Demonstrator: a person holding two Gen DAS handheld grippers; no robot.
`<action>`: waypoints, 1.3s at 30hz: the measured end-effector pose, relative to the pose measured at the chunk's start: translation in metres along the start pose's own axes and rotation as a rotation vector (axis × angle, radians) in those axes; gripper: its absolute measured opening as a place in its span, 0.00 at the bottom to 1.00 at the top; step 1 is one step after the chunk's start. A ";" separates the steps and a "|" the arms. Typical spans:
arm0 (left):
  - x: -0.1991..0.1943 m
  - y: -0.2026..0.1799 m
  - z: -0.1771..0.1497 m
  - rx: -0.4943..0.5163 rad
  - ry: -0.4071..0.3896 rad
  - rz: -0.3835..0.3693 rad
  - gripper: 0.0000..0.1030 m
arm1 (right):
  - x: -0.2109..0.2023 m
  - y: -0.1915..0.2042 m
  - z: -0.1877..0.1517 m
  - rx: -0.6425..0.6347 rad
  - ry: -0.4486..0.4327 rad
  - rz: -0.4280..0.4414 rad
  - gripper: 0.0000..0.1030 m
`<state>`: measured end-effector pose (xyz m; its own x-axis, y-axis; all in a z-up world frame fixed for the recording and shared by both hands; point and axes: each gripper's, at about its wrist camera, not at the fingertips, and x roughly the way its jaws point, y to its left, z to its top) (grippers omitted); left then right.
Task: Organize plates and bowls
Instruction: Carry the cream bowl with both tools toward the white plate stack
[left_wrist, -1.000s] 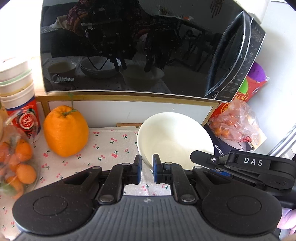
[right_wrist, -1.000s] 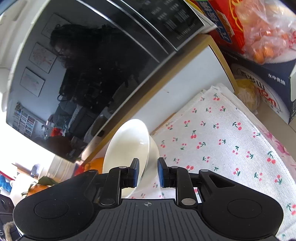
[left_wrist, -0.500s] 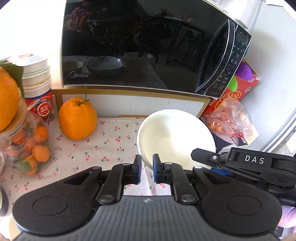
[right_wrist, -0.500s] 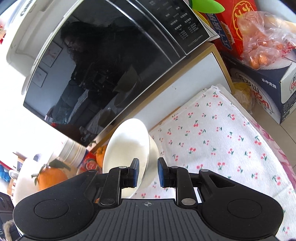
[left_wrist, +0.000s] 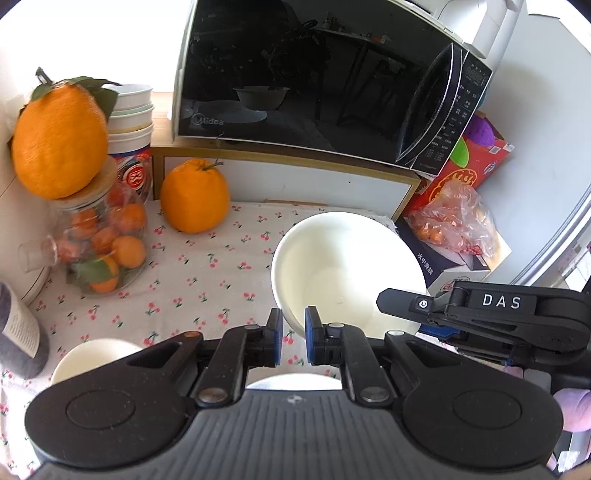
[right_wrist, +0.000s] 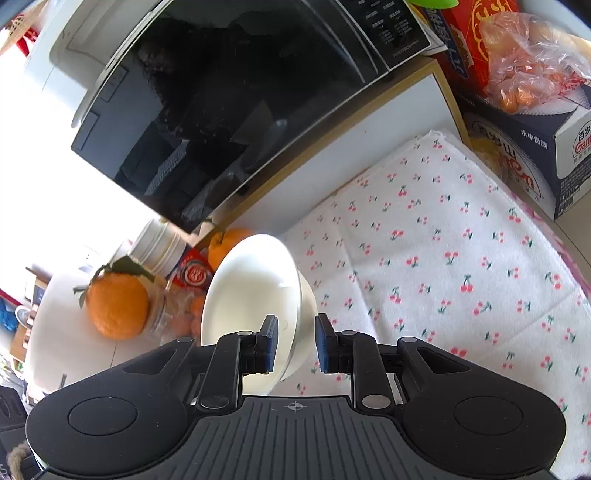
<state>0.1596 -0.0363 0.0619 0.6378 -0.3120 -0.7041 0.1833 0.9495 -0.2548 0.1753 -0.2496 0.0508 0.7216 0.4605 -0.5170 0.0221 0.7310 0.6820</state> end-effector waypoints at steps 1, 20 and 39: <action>-0.004 0.003 -0.003 -0.003 -0.001 0.001 0.10 | -0.001 0.002 -0.003 -0.003 0.004 0.001 0.22; -0.061 0.069 -0.045 -0.079 -0.030 0.056 0.11 | 0.010 0.060 -0.073 -0.063 0.095 0.030 0.22; -0.058 0.113 -0.056 -0.078 0.021 0.144 0.12 | 0.058 0.098 -0.106 -0.104 0.194 -0.002 0.22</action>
<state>0.1013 0.0873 0.0375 0.6376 -0.1743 -0.7504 0.0321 0.9792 -0.2002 0.1459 -0.0976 0.0330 0.5751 0.5397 -0.6148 -0.0553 0.7754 0.6291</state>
